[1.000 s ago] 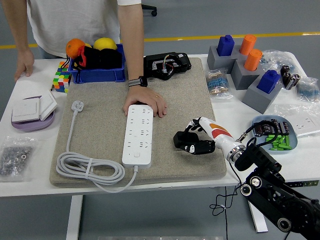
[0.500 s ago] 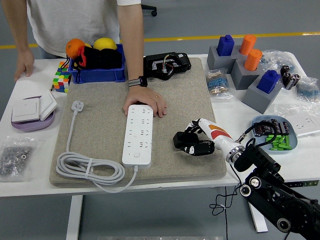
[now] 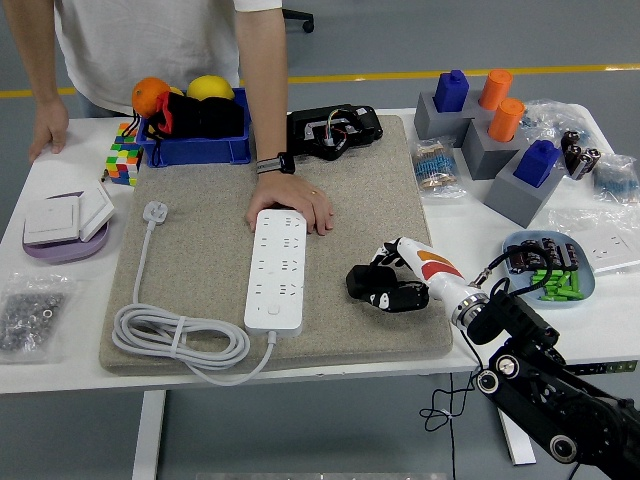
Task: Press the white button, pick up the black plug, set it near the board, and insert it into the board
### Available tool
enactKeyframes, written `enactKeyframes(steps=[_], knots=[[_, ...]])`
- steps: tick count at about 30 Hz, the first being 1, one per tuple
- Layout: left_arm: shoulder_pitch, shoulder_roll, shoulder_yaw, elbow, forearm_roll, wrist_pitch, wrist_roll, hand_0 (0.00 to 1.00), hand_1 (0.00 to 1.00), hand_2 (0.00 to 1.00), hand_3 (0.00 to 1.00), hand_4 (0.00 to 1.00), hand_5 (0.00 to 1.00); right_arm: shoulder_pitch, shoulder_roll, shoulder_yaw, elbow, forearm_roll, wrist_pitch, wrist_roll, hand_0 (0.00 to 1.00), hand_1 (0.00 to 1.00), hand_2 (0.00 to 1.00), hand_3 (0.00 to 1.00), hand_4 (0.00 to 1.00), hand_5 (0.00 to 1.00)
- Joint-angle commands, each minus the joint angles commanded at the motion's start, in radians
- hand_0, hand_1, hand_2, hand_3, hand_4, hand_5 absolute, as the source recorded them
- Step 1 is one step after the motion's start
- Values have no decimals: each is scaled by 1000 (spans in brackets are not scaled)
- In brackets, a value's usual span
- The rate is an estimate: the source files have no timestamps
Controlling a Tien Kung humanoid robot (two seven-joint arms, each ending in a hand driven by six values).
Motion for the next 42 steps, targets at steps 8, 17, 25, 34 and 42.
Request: enactKeyframes(steps=[8, 17, 25, 34, 42], knots=[[1, -1, -1, 0, 0, 0, 0, 625, 630, 635, 692, 557, 392, -1, 1, -3, -2, 9, 11, 4, 486, 518, 549, 425, 814, 2], [2, -1, -2, 0, 1, 0, 0, 625, 630, 636, 692, 558, 397, -1, -1, -1, 8, 37, 20, 12, 444, 431, 440, 402, 793, 2], [0, -1, -2, 0, 1, 1, 0, 625, 630, 636, 692, 557, 394, -1, -4, 13, 32, 48, 24, 13, 441, 405, 429, 409, 785, 2], [1, 0, -2, 0, 0, 0, 0, 625, 630, 635, 693, 558, 395, 3, -10, 13, 123, 43, 28, -17, 435, 402, 424, 428, 763, 2], [1, 2, -1, 0, 0, 0, 1, 625, 629, 635, 692, 558, 394, 52, 8, -48, 179, 51, 37, -48, 440, 398, 423, 447, 765, 2]])
